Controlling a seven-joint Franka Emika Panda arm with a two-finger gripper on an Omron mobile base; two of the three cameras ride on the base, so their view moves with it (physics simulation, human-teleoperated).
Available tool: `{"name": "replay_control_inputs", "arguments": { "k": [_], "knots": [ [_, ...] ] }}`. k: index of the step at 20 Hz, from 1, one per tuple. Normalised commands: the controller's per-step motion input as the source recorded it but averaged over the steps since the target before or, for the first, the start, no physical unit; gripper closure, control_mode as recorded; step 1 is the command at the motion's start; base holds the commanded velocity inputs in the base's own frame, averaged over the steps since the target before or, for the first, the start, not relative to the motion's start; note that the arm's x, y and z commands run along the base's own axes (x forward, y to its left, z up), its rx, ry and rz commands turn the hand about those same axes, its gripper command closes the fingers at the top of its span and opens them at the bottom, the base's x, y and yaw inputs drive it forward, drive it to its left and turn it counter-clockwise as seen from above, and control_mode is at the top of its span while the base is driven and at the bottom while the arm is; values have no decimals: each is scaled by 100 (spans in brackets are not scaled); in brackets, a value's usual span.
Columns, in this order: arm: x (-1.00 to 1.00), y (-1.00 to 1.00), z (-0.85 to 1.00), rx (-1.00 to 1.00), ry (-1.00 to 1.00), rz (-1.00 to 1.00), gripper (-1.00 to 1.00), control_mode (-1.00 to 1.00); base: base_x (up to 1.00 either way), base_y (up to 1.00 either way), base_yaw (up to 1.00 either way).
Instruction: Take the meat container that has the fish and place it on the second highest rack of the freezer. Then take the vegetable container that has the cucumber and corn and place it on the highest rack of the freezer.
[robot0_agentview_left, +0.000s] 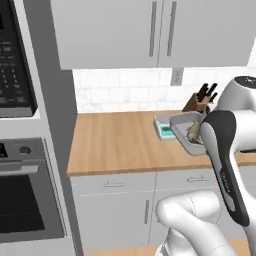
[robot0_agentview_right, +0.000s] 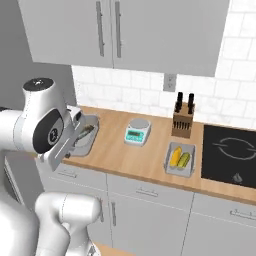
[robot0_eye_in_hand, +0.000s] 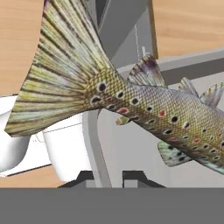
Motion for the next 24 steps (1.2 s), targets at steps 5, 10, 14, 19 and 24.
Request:
{"name": "replay_control_inputs", "arguments": {
  "k": [5, 10, 14, 19, 24],
  "knots": [
    [0, 0, 0, 0, 0, 0, 100, 100, -17, -1, 58],
    [0, 0, 0, 0, 0, 0, 100, 100, -8, -1, 77],
    [0, 0, 0, 0, 0, 0, 100, 100, -1, 0, 93],
    [0, 0, 0, 0, 0, 0, 100, 100, -2, 5, 95],
    [0, 0, 0, 0, 0, 0, 100, 100, 13, 45, 76]
  ]
}}
